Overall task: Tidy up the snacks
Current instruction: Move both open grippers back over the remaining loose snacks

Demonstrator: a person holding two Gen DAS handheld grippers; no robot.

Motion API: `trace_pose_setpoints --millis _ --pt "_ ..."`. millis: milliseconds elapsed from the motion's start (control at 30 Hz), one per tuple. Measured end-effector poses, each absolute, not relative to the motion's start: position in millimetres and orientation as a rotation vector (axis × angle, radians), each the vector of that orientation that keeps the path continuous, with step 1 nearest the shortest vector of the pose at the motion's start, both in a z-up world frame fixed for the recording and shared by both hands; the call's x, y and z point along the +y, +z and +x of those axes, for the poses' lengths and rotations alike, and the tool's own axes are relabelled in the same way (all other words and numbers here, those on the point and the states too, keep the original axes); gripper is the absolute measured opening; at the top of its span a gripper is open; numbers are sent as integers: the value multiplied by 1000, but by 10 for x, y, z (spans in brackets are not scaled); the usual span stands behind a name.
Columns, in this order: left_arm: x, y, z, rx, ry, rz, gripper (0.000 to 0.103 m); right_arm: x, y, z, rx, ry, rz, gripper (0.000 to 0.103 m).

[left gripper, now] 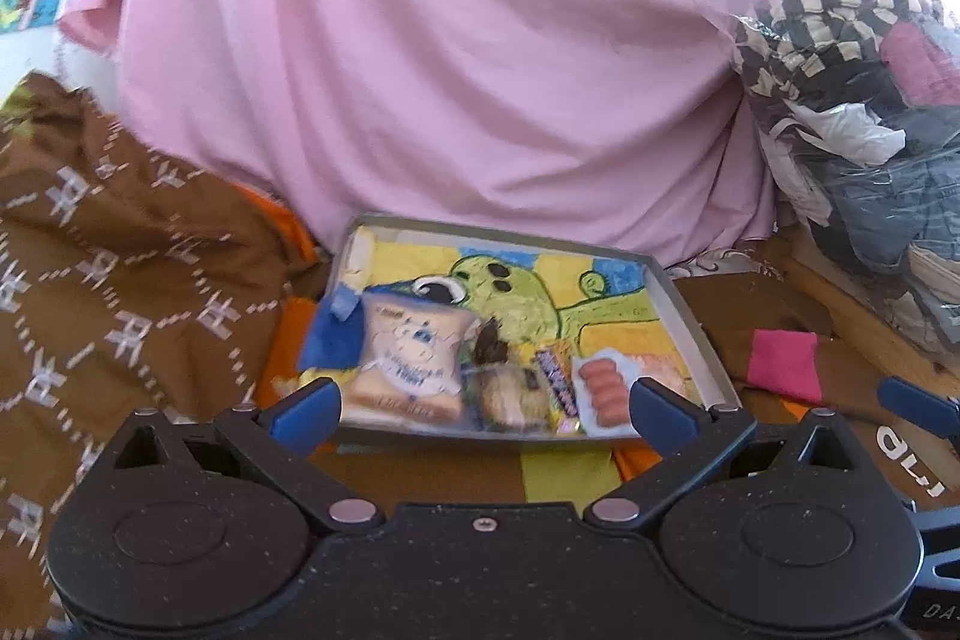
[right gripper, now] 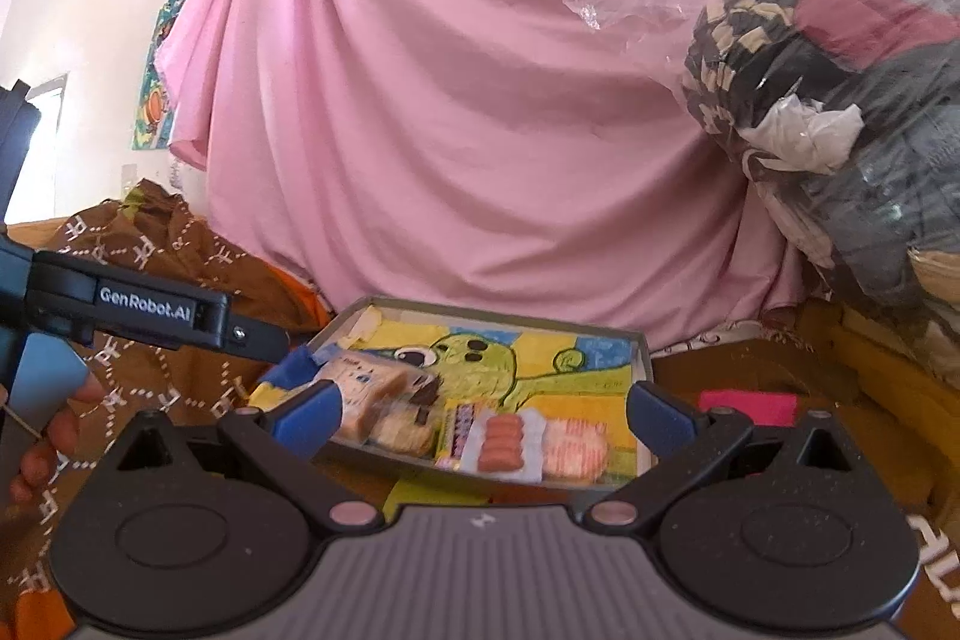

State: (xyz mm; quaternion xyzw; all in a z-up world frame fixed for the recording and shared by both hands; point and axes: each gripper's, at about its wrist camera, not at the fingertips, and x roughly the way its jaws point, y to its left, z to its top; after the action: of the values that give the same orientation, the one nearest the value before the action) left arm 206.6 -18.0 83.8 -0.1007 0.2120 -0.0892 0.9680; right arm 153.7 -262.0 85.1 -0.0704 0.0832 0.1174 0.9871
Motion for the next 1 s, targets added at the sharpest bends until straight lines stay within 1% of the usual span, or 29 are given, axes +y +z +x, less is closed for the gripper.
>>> trace_pose_setpoints --millis 333,567,800,1000 --pt "66 622 1595 480 -131 -179 102 -2615 571 1076 254 250 -117 103" --pt "117 340 1309 551 -150 -146 102 -2663 360 873 349 237 -97 103" --pt "121 55 1080 625 -167 -129 102 -2658 139 760 466 231 -96 103" --pt "115 -128 973 686 -179 -111 102 -2565 22 728 519 262 -128 103"
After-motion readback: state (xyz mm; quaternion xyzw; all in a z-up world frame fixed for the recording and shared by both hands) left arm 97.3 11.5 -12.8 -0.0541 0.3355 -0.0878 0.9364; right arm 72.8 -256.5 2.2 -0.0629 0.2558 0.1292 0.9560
